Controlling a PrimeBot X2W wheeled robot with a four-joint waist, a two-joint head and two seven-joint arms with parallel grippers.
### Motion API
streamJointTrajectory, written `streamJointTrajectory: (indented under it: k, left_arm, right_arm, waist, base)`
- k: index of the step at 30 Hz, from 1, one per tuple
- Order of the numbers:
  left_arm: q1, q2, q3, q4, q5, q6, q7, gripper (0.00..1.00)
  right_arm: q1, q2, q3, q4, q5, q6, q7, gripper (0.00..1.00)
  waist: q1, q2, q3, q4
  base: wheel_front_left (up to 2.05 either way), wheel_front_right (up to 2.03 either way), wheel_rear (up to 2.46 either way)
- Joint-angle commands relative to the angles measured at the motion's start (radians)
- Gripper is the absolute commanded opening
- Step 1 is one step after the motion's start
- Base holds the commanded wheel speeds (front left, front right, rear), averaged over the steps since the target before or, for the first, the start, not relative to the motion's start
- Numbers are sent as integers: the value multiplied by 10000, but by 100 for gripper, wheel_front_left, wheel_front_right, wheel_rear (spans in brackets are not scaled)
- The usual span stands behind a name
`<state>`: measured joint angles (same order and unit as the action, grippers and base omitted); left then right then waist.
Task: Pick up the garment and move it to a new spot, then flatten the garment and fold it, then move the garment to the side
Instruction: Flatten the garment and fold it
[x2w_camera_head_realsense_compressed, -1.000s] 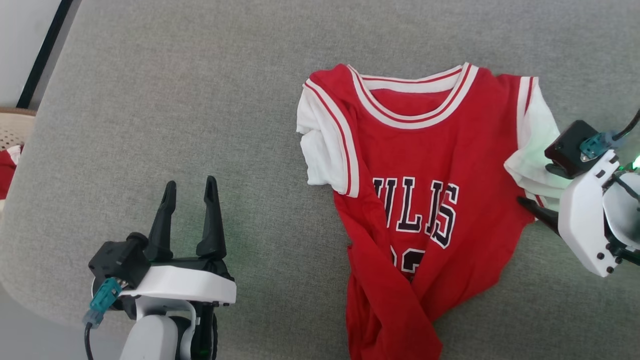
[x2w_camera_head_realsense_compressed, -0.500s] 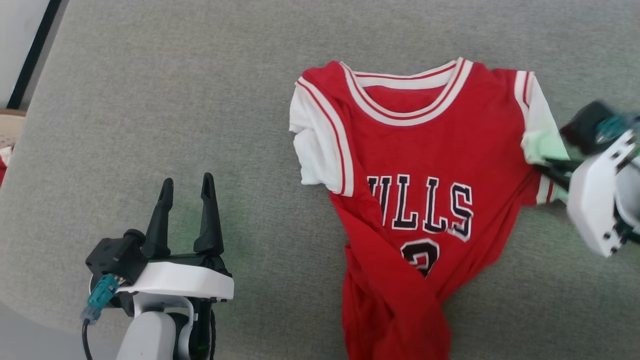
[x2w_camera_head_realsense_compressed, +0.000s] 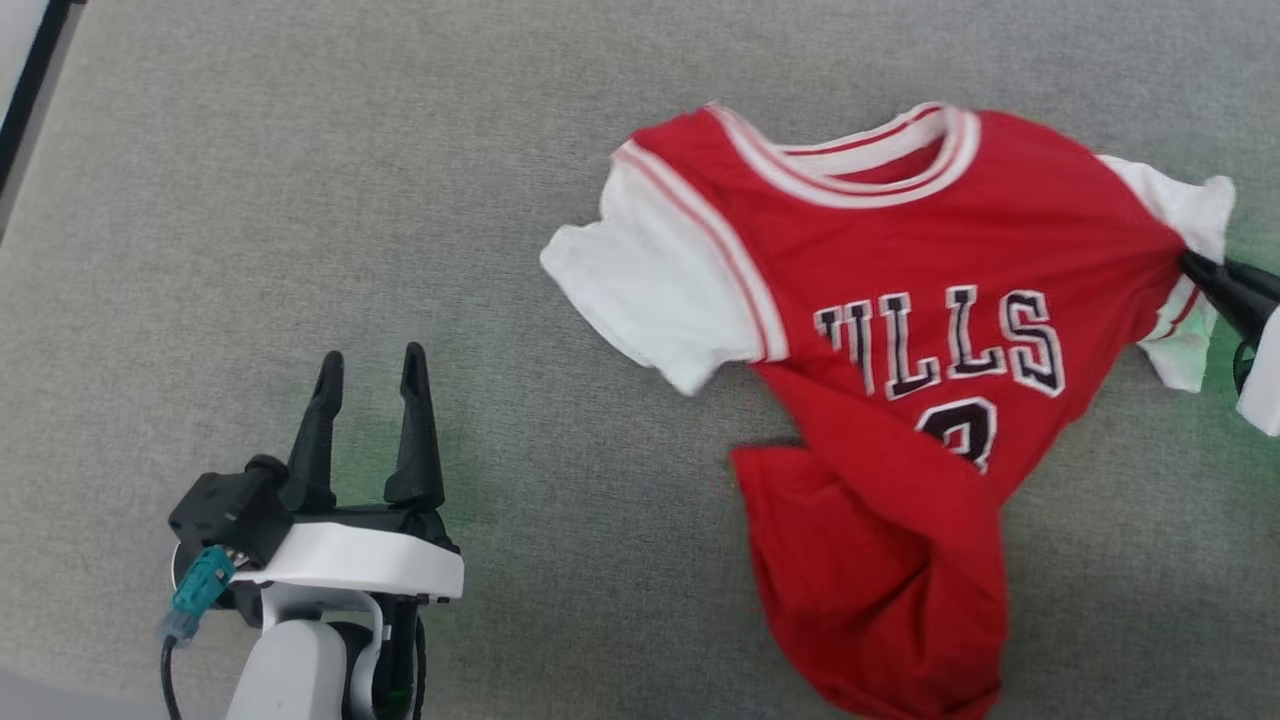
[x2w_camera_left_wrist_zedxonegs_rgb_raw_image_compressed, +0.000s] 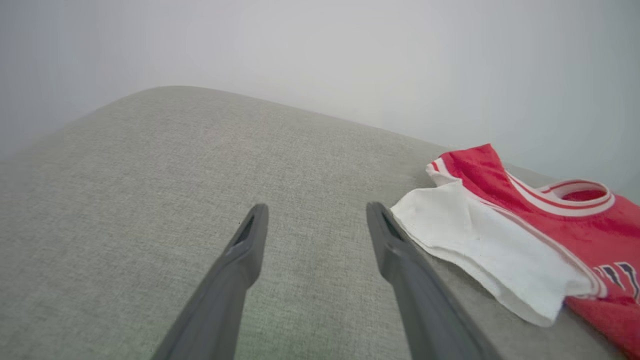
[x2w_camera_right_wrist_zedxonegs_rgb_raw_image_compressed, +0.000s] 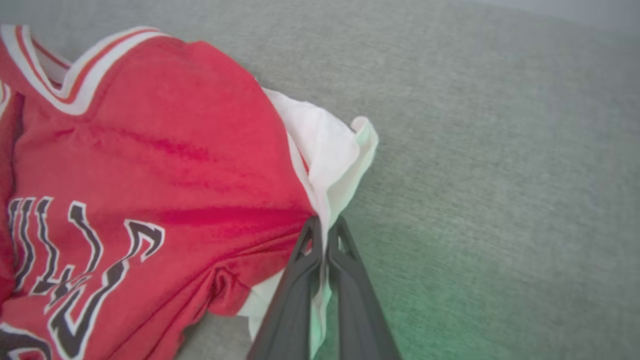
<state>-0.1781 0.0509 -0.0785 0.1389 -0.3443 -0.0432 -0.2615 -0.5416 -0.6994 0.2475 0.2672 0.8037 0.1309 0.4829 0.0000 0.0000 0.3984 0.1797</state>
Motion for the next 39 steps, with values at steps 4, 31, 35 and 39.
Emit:
streamJointTrajectory:
  k: [4, 31, 35, 39]
  left_arm:
    - [-253, 14, 55, 55, 283, -153, -51, 100]
    - [-5141, 5879, -4992, 1293, -7242, -879, 7603, 100]
    - [-5782, 6175, -5521, 2457, -7636, -879, 7983, 100]
    - [-6169, 6196, -5991, 3404, -7870, -878, 8140, 100]
  right_arm:
    - [309, 826, -678, 459, -666, -1, -458, 19]
    - [2543, 2823, -1397, -3178, -2675, -1, -1779, 100]
    - [2677, 2999, -1484, -3360, -2717, -1, -1704, 100]
    - [2739, 3073, -1526, -3449, -2708, -1, -1682, 100]
  waist:
    - [0, 0, 32, -101]
    - [0, 0, -402, -2142]
    - [0, 0, -191, -2544]
    - [0, 0, -55, -2764]
  base:
    - [0, 0, 0]
    - [0, 0, 0]
    - [0, 0, 0]
    - [0, 0, 0]
